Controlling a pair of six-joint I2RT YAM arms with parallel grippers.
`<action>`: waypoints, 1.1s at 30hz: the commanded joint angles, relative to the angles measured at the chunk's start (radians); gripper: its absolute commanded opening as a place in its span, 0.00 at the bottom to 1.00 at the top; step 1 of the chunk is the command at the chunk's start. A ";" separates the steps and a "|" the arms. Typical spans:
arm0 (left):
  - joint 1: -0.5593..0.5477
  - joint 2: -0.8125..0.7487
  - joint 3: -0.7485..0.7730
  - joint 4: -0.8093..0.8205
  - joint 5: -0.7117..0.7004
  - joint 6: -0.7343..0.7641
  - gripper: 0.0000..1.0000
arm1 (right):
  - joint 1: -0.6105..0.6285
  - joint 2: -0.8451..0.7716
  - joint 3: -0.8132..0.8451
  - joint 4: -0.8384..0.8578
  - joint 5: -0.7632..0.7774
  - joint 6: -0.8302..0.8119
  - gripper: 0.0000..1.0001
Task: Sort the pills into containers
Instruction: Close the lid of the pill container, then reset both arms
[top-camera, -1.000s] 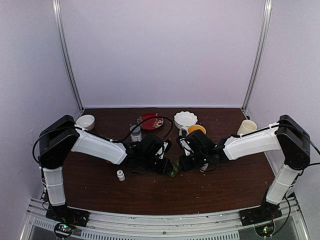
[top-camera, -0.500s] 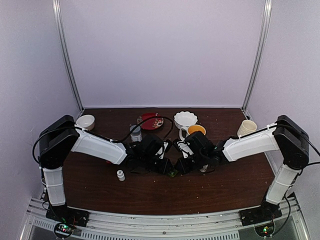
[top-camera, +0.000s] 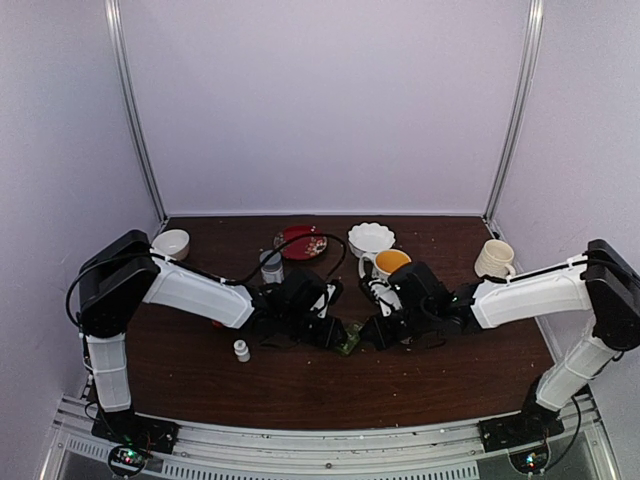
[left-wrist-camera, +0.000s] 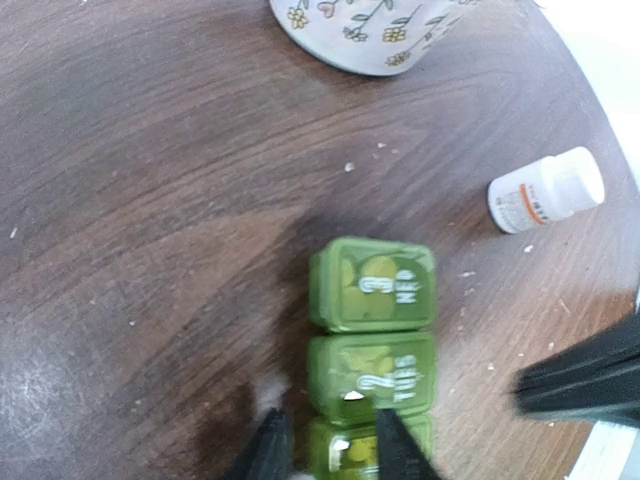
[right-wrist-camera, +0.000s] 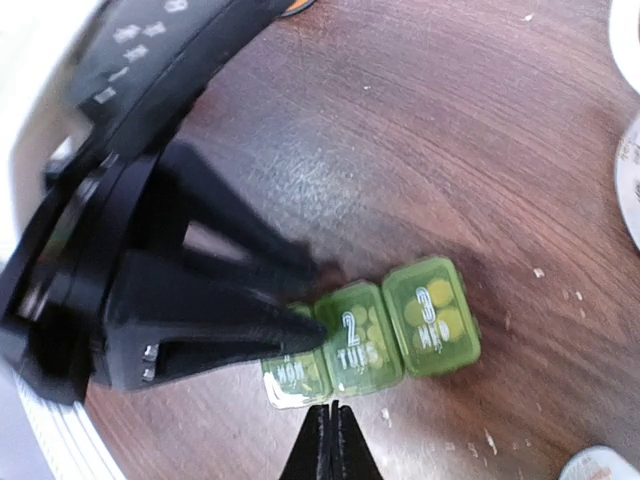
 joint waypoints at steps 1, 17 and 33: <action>0.005 -0.010 -0.012 -0.062 -0.025 0.036 0.41 | -0.001 -0.131 -0.101 0.048 0.040 -0.007 0.00; 0.039 -0.607 -0.018 -0.368 -0.434 0.198 0.75 | -0.005 -0.796 -0.254 -0.060 0.563 -0.187 0.87; 0.253 -1.430 -0.480 -0.395 -1.022 0.379 0.97 | -0.099 -1.166 -0.580 0.336 0.810 -0.559 0.93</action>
